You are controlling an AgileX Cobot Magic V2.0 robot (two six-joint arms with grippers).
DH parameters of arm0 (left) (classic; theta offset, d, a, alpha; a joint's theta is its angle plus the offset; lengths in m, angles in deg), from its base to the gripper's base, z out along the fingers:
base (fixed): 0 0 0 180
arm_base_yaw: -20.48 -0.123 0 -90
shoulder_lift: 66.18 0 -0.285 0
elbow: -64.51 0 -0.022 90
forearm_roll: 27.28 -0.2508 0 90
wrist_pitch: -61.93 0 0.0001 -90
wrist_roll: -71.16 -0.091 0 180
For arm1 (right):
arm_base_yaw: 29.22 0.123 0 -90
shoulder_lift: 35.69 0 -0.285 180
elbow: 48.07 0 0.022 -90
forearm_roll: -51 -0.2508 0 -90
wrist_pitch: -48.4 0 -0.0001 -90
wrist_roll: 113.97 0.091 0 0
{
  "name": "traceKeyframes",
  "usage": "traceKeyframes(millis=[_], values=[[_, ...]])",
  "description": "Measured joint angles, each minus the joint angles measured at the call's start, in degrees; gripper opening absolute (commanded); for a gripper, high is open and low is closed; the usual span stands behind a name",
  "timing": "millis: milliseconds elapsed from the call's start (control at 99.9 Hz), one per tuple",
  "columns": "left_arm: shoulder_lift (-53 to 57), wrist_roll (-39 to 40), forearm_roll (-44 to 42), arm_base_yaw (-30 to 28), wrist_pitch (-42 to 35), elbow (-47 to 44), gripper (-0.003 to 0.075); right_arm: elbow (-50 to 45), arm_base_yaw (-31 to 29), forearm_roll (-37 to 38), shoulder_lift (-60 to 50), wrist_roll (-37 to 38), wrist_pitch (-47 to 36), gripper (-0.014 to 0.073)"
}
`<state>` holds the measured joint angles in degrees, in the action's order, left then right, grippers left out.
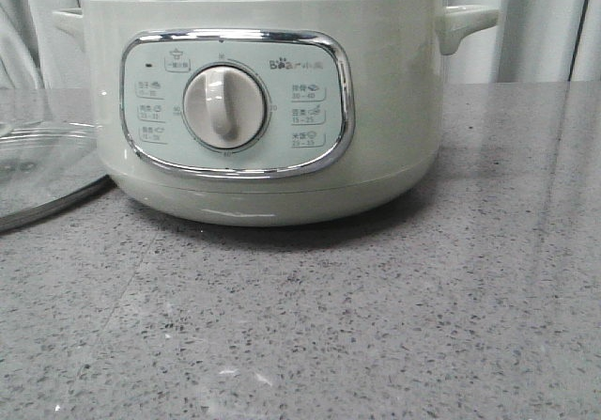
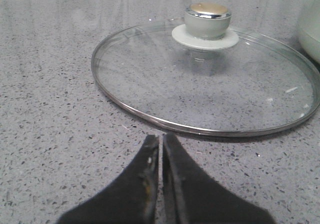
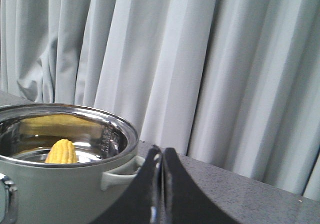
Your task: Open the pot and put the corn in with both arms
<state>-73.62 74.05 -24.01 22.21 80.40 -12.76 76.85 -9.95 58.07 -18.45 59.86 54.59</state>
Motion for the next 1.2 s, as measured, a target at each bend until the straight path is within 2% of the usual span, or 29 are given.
traceKeyframes(millis=[120, 220, 430, 760, 890, 1121, 1201], values=[[0.0, 0.0, 0.0, 0.0, 0.0, 0.1, -0.002, -0.4, -3.9, 0.0, 0.0, 0.9, -0.6, -0.007], [0.0, 0.0, 0.0, 0.0, 0.0, 0.0, -0.002, -2.0, -9.1, 0.0, 0.0, 4.8, -2.3, -0.007], [0.0, 0.0, 0.0, 0.0, 0.1, 0.0, -0.002, -8.6, -18.2, 0.0, -2.2, 9.6, -8.4, -0.007], [0.0, 0.0, 0.0, 0.0, 0.1, 0.0, -0.002, -22.5, -23.0, -1.7, -9.8, 12.6, -9.8, -0.007], [0.0, 0.0, 0.0, 0.0, 0.1, 0.0, -0.002, -22.8, -23.0, -3.3, -10.1, 12.1, -3.3, -0.007], [0.0, 0.0, 0.0, 0.0, 0.1, 0.0, -0.002, -22.8, -23.0, -3.9, -10.1, 6.2, 11.7, -0.007], [0.0, 0.0, 0.0, 0.0, 0.1, 0.0, -0.002, -22.7, -23.0, -4.0, -10.1, 5.7, 12.3, -0.007]])
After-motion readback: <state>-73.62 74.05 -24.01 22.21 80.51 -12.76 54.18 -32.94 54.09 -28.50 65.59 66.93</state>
